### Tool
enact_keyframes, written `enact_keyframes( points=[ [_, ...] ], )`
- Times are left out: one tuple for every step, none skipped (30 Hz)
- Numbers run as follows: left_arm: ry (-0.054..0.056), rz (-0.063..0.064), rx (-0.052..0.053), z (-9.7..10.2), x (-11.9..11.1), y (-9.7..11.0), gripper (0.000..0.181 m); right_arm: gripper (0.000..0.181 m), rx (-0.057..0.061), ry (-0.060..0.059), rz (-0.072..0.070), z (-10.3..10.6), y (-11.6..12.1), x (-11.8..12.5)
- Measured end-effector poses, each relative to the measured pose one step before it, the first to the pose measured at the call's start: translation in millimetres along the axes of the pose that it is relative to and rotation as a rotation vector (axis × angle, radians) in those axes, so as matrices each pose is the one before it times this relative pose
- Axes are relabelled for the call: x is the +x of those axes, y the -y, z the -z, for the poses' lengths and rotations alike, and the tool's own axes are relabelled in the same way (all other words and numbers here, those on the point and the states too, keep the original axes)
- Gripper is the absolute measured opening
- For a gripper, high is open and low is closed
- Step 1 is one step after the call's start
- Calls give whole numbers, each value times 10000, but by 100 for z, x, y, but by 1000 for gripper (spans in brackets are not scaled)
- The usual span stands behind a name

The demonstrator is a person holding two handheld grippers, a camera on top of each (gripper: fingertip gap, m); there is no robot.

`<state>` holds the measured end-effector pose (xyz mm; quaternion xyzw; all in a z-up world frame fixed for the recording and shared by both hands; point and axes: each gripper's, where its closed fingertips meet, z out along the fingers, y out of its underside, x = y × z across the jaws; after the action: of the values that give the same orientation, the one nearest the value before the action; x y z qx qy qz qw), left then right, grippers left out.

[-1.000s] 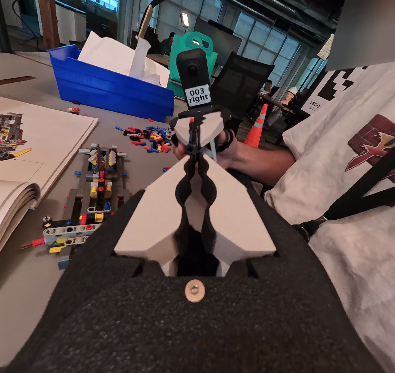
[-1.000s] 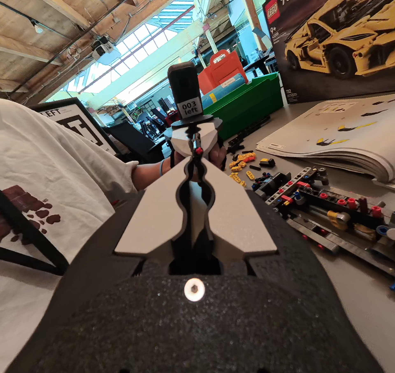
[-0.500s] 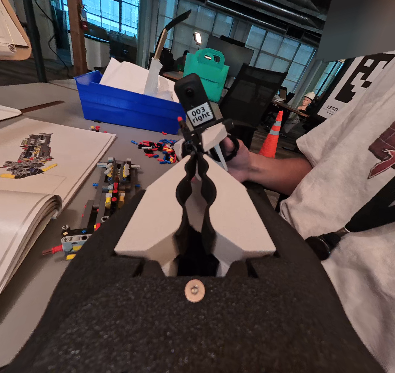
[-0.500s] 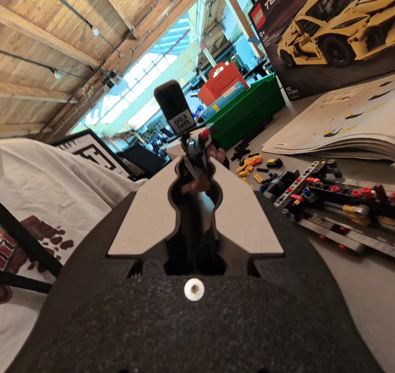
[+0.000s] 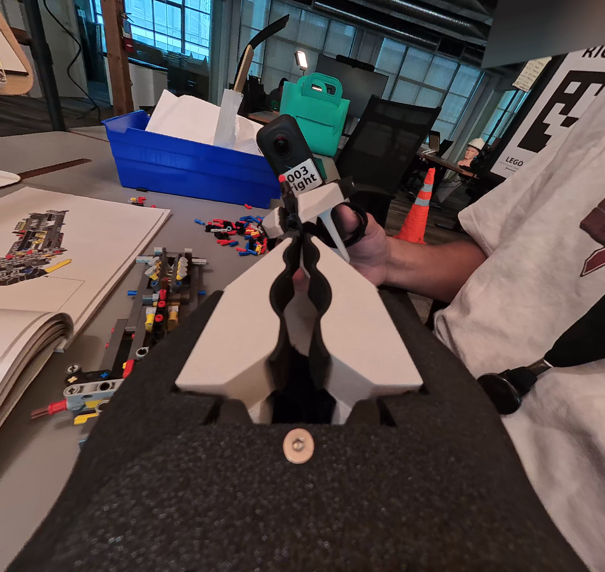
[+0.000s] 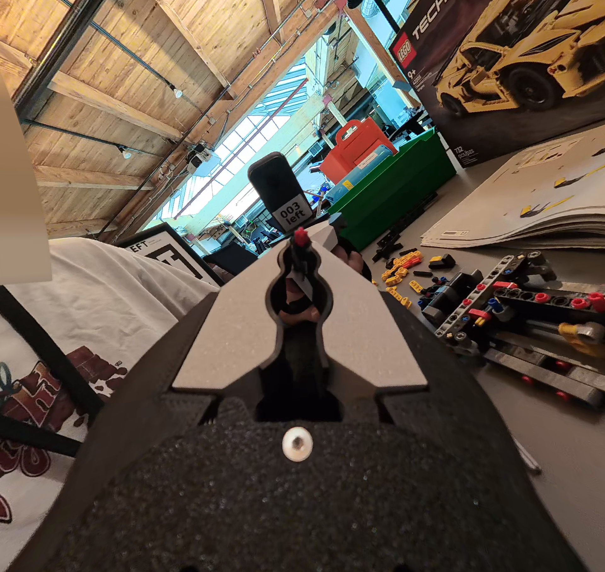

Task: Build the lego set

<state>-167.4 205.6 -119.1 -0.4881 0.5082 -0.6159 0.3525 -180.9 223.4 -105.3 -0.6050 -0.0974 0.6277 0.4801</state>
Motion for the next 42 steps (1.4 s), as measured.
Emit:
enact_keyframes(
  points=[
    [52,-31,14,8,-42,38,0,7,-14,-10,-24,47,-25,53],
    [37,-20,16,24,-44,27,0,7,1,7,-40,50,29,31],
    [18,1,13,40,-52,25,0,7,20,-12,-27,-6,48,16],
    [-16,18,5,5,5,4,0,7,0,-11,25,-20,-3,23],
    [-18,12,3,4,12,-1,0,7,-19,8,1,1,-9,-3],
    [-10,-13,4,-23,42,6,0,6,-44,28,17,14,-21,-54],
    [12,-21,-11,-35,7,-26,0,6,-59,-47,113,45,-8,-3],
    [18,12,-41,-54,-22,-67,0,6,-66,-129,229,70,-30,63],
    [-34,66,-69,-70,37,-103,0,6,-115,-98,237,114,-71,5],
    [-31,66,-156,-93,34,-244,0,6,-177,-120,233,309,-61,13],
    [35,-25,-305,-30,-67,-543,3,6,76,-315,267,769,432,252],
    [166,-75,-480,30,-249,-852,4,6,87,-566,377,1233,634,624],
    [218,-95,-591,42,-280,-1064,7,5,-136,-776,494,1503,406,994],
    [198,-102,-644,-28,-190,-1159,9,7,-279,-918,569,1592,52,1300],
    [245,-48,-632,-184,-222,-1073,12,6,-242,-831,437,1481,-185,1301],
    [207,12,-571,-336,-139,-837,16,6,-76,-546,158,1226,-235,991],
    [37,43,-497,-492,155,-575,18,6,21,-305,-19,940,-283,681],
    [-33,44,-452,-638,281,-359,19,5,114,-198,-74,717,-226,523],
    [81,33,-415,-787,94,-218,20,6,370,-126,-145,588,333,302],
    [111,-48,-417,-881,61,-151,23,5,428,39,-87,560,783,-40],
    [126,-169,-418,-918,62,-87,24,5,337,-157,75,506,677,269],
    [143,-265,-356,-883,72,74,24,5,192,-371,141,442,383,689],
    [113,-340,-262,-799,79,263,25,5,91,-275,58,373,241,594],
    [90,-295,-133,-695,9,504,25,4,154,-61,-32,402,340,219],
    [15,-135,-85,-669,-23,612,25,4,306,44,-55,433,490,0],
    [-48,10,-83,-681,-60,630,24,6,304,-4,-73,417,485,75],
    [-26,117,-140,-744,-133,580,24,6,258,-113,-116,385,423,263],
    [52,222,-224,-785,-148,441,24,6,247,-221,-101,340,398,412],
    [104,312,-208,-775,-47,366,22,6,241,-207,-28,295,368,357],
    [216,419,-63,-733,-3,398,20,6,207,-169,6,263,325,276],
    [279,487,48,-682,54,346,19,6,179,-203,36,257,307,318],
    [336,402,-5,-666,62,80,17,6,136,-186,49,206,229,288],
    [439,200,-130,-629,-62,-208,16,6,47,-110,-2,128,81,220],
    [459,9,-137,-538,-74,-256,16,6,-21,-5,-81,20,-56,104],
    [379,-48,-48,-416,-11,-112,16,6,-67,72,-145,-64,-155,16],
    [220,-35,-28,-342,103,-12,16,6,-67,83,-118,-79,-132,-21],
    [107,-88,-45,-289,151,55,16,6,-24,54,-61,-22,-42,-27],
    [178,-185,-72,-188,-89,110,18,6,19,63,-49,18,4,-70],
    [254,-281,-84,-96,-353,161,20,6,24,83,-60,25,3,-104],
    [121,-413,-75,-26,-321,190,22,6,7,96,-88,21,-23,-105],
    [-171,-566,-38,20,-69,218,22,6,1,103,-127,24,-36,-95],
    [-554,-765,-6,74,358,153,21,6,34,80,-117,50,23,-51]
  ],
)
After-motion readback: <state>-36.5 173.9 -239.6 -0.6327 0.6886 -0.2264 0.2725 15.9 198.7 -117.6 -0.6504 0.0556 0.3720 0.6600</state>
